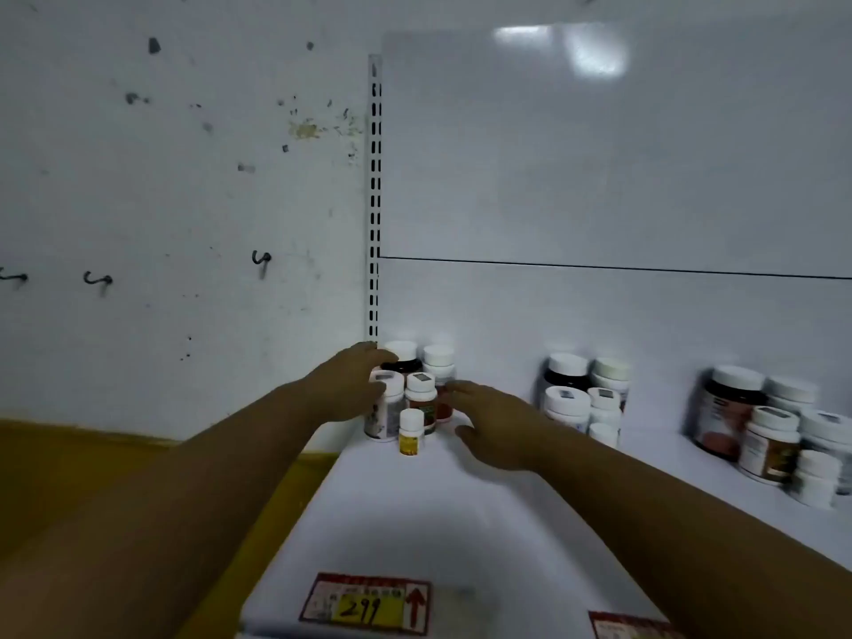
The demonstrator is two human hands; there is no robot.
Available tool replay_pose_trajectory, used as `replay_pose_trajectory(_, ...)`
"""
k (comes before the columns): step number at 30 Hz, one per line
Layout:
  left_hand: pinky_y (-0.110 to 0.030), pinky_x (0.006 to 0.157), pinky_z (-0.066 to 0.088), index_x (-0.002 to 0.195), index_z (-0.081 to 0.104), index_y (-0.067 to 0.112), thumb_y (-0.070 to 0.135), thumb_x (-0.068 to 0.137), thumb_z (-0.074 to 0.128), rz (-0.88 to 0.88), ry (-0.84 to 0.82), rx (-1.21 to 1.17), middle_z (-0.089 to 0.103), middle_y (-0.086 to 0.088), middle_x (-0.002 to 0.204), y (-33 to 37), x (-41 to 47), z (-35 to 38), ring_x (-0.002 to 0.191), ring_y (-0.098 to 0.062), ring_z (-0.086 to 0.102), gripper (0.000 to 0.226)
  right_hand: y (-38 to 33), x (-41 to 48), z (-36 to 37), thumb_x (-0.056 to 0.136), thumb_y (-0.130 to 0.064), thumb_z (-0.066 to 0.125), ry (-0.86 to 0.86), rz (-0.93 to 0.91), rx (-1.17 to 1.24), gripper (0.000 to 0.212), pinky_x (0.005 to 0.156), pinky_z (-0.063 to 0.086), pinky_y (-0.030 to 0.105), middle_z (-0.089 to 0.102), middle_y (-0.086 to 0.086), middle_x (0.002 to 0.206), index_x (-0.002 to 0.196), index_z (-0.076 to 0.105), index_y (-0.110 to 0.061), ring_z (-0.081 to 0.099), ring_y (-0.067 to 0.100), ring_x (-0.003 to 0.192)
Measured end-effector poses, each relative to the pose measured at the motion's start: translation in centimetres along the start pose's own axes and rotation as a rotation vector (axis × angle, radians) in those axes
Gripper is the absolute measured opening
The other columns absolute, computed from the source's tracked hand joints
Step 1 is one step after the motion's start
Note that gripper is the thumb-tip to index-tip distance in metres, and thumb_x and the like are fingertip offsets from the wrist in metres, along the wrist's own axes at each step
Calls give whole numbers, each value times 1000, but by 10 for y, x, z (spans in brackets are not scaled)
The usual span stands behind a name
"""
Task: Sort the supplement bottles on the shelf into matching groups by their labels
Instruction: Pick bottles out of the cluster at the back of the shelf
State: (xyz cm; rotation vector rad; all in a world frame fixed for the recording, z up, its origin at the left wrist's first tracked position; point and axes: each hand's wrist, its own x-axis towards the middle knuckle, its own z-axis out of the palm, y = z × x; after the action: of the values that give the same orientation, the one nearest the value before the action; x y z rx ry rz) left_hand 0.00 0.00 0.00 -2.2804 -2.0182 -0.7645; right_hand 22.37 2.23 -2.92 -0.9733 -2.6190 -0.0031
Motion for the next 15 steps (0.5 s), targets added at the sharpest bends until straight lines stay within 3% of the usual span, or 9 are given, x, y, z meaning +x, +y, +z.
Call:
replay_pose_trajectory(3, -21, 95, 27, 140, 41, 17, 12, 92, 50, -18, -51, -99, 37, -7, 149, -15, 12, 2, 134, -22, 36, 48, -4, 24, 6, 87, -8, 47, 56, -12, -11, 54, 100, 37, 35, 38, 5, 148, 139, 39, -19, 43, 28, 127)
replay_pose_trajectory(6, -25, 94, 34, 136, 46, 19, 20, 90, 56, -41, -106, -144, 42, -7, 147, -25, 20, 6, 127, -22, 43, 47, -6, 44, 13, 84, -5, 50, 76, -22, -41, 53, 97, 42, 38, 44, 8, 143, 135, 44, -15, 47, 30, 121)
replay_pose_trajectory(10, -24, 78, 43, 121, 59, 19, 23, 86, 63, -22, -124, -198, 57, -7, 129, -34, 25, 9, 96, -17, 57, 36, -5, 61, 19, 88, -15, 52, 90, 32, -107, 47, 92, 43, 37, 51, 12, 133, 134, 45, -13, 51, 30, 114)
replay_pose_trajectory(15, -25, 77, 45, 114, 60, 22, 28, 82, 67, -6, -120, -214, 59, -4, 122, -38, 29, 8, 94, -17, 57, 33, -6, 72, 20, 88, -25, 54, 166, 107, -74, 29, 76, 44, 31, 57, 12, 112, 111, 62, -10, 56, 27, 94)
